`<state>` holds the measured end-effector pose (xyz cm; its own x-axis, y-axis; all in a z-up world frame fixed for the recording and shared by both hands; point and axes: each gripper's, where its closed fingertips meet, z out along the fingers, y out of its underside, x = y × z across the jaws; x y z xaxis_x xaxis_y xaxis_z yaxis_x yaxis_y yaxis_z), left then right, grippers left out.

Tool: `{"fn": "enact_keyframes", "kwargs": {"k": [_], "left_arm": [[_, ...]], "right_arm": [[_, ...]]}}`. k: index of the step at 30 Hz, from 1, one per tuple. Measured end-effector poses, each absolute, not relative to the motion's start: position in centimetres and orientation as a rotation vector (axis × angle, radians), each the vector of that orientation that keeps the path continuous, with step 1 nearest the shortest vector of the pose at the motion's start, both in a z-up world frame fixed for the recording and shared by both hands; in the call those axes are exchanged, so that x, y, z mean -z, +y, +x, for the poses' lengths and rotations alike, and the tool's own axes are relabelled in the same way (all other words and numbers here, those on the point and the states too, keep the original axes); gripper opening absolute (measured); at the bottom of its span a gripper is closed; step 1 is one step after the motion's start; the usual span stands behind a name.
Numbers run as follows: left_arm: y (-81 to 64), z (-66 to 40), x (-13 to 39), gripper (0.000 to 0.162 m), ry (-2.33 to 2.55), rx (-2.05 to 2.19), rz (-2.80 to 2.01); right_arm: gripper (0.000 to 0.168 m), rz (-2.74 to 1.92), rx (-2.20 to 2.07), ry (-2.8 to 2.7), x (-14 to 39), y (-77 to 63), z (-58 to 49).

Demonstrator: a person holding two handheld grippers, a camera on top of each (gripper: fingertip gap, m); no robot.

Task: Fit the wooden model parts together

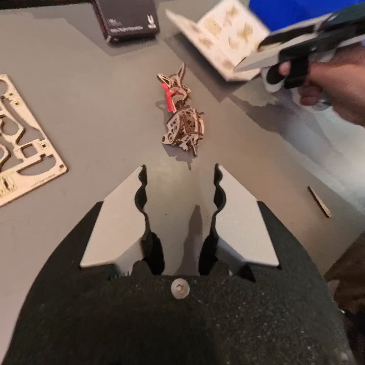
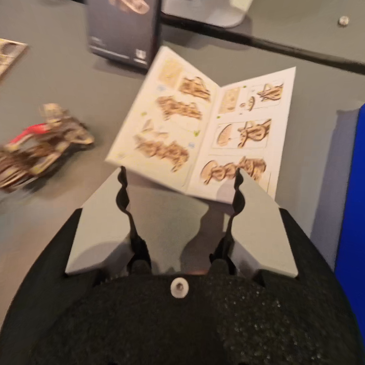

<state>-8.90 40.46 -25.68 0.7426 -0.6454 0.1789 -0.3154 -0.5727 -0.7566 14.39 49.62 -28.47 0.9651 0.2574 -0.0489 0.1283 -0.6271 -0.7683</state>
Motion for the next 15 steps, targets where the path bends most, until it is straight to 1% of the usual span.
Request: {"fn": "enact_keyframes", "kwargs": {"k": [2,3,5,7,9,11,13,15], "left_arm": [[41.5,-8.4,25.0,0.082,0.78,0.502,-2.221],[41.8,-7.6,24.5,0.082,0.809,0.515,-2.213],[41.6,-6.5,25.0,0.092,0.886,0.551,-2.279],[41.4,-6.8,25.9,0.095,0.933,0.511,-2.341],[41.0,-7.5,26.2,0.091,0.954,0.454,-2.32],[39.9,-7.7,26.9,0.091,1.004,0.398,-2.3],[38.1,-7.6,27.6,0.089,1.071,0.367,-2.306],[35.3,-7.1,27.3,0.075,1.152,0.412,-2.264]], "right_arm": [[0.104,-2.198,-0.227,-0.322,26.7,45.9,12.6],[0.102,-2.179,-0.266,-0.341,26.1,43.8,11.5],[0.096,-2.148,-0.355,-0.377,25.6,39.5,9.4],[0.09,-2.124,-0.446,-0.434,25.6,35.3,7.4],[0.089,-2.114,-0.449,-0.479,26.0,32.2,6.8],[0.088,-2.12,-0.407,-0.55,26.2,29.9,6.7],[0.08,-2.107,-0.388,-0.644,25.7,28.4,6.1],[0.075,-2.08,-0.418,-0.714,25.5,27.3,5.1]]}}
